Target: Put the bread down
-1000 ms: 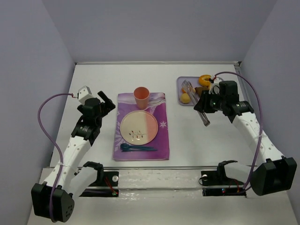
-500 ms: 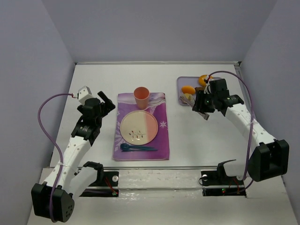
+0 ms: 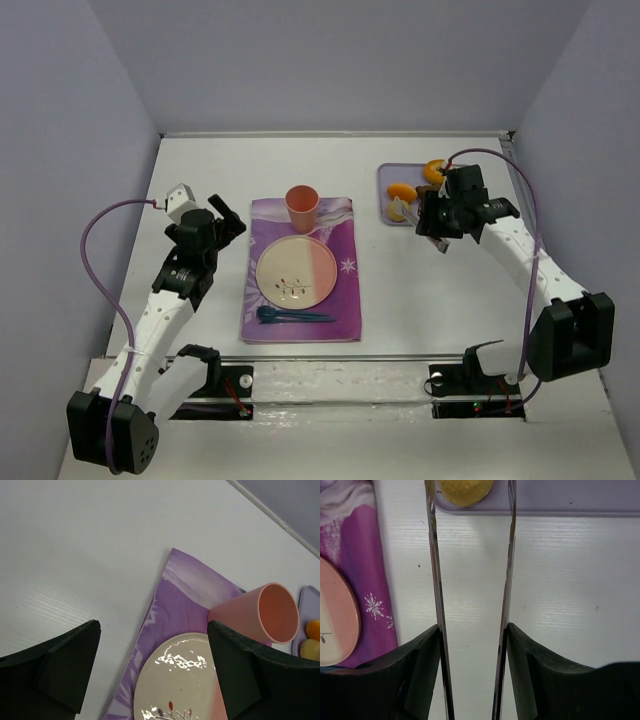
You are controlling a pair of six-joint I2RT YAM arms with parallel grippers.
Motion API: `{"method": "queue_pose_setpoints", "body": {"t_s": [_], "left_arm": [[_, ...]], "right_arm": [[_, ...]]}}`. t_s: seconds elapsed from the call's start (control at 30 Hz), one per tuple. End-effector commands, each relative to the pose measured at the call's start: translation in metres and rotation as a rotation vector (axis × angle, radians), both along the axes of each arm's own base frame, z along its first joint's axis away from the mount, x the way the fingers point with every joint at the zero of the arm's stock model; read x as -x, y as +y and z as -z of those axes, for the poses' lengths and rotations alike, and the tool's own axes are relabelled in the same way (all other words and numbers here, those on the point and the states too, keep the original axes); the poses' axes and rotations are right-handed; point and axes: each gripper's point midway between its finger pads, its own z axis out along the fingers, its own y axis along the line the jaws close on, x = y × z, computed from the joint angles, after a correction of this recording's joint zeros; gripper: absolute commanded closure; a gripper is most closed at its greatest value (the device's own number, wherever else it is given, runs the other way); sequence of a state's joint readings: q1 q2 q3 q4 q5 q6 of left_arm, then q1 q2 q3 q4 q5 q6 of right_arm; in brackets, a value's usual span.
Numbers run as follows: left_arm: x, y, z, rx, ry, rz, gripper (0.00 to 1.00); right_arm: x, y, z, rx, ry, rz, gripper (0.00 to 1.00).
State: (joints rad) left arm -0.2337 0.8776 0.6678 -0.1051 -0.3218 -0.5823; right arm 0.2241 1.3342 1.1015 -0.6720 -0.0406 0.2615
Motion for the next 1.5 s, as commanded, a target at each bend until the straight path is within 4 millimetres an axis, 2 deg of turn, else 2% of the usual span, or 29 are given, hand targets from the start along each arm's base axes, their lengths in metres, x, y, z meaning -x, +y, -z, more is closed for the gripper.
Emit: {"method": "queue_pose_setpoints", "body": {"t_s": [0.0, 0.27, 0.4, 0.43, 0.5, 0.53, 0.6, 0.63, 0.67, 0.73, 0.8, 0.87, 0.9, 1.0, 1.03, 1.1, 1.2, 1.23, 1.3, 1.37, 1.47], "left_arm": [[-0.005, 0.004, -0.018, 0.004, -0.053, -0.024, 0.01], [-0.006, 0.004, -0.017, 0.002, -0.048, -0.025, 0.01], [-0.006, 0.004, -0.017, 0.001, -0.046, -0.027, 0.01], [-0.006, 0.004, -0.017, 0.001, -0.048, -0.027, 0.01], [-0.007, 0.004, -0.018, 0.002, -0.049, -0.027, 0.01], [-0.007, 0.004, -0.018, 0.002, -0.049, -0.027, 0.01], [-0.007, 0.004, -0.018, 0.004, -0.049, -0.026, 0.01], [-0.007, 0.004, -0.017, 0.002, -0.048, -0.025, 0.01], [-0.007, 0.003, -0.017, 0.006, -0.049, -0.022, 0.01], [-0.007, 0.002, -0.018, 0.007, -0.048, -0.019, 0.01], [-0.007, 0.001, -0.018, 0.01, -0.049, -0.013, 0.01], [-0.007, 0.0, -0.019, 0.012, -0.05, -0.008, 0.01], [-0.007, -0.001, -0.019, 0.014, -0.05, -0.003, 0.01], [-0.006, -0.002, -0.02, 0.018, -0.052, 0.004, 0.01], [-0.006, -0.002, -0.021, 0.019, -0.055, 0.004, 0.01], [-0.005, -0.002, -0.021, 0.02, -0.057, 0.003, 0.01], [-0.005, -0.003, -0.02, 0.025, -0.055, 0.006, 0.01], [-0.005, -0.003, -0.019, 0.024, -0.052, 0.008, 0.01], [-0.005, -0.003, -0.018, 0.026, -0.052, 0.01, 0.01], [-0.005, -0.004, -0.018, 0.027, -0.05, 0.013, 0.01], [-0.005, -0.005, -0.018, 0.028, -0.051, 0.016, 0.01]], "right_arm": [[-0.018, 0.008, -0.009, 0.005, -0.033, -0.05, 0.41], [-0.039, 0.013, 0.012, 0.016, 0.005, -0.056, 0.41], [-0.046, 0.011, 0.009, 0.017, -0.014, -0.027, 0.59], [-0.046, 0.011, 0.006, 0.013, -0.024, -0.025, 0.68], [-0.045, 0.012, -0.003, 0.004, -0.049, -0.025, 0.72], [-0.043, 0.013, -0.015, -0.013, -0.079, -0.032, 0.75], [-0.039, 0.017, -0.03, -0.038, -0.118, -0.049, 0.76], [-0.032, 0.023, -0.046, -0.076, -0.155, -0.081, 0.76], [-0.027, 0.026, -0.053, -0.093, -0.175, -0.106, 0.76], [-0.013, 0.043, -0.067, -0.163, -0.197, -0.194, 0.76], [0.01, 0.068, -0.08, -0.198, -0.229, -0.315, 0.76], [0.025, 0.086, -0.083, -0.211, -0.237, -0.377, 0.76], [0.04, 0.105, -0.087, -0.223, -0.244, -0.442, 0.76], [0.059, 0.135, -0.086, -0.247, -0.235, -0.534, 0.76], [0.073, 0.152, -0.083, -0.254, -0.222, -0.593, 0.76], [0.08, 0.166, -0.078, -0.246, -0.213, -0.614, 0.75], [0.092, 0.19, -0.059, -0.229, -0.157, -0.655, 0.71], [0.091, 0.196, -0.047, -0.215, -0.126, -0.66, 0.71], [0.098, 0.21, -0.037, -0.211, -0.1, -0.688, 0.69], [0.1, 0.218, -0.026, -0.196, -0.07, -0.706, 0.64], [0.102, 0.224, -0.019, -0.191, -0.049, -0.712, 0.55]]}}
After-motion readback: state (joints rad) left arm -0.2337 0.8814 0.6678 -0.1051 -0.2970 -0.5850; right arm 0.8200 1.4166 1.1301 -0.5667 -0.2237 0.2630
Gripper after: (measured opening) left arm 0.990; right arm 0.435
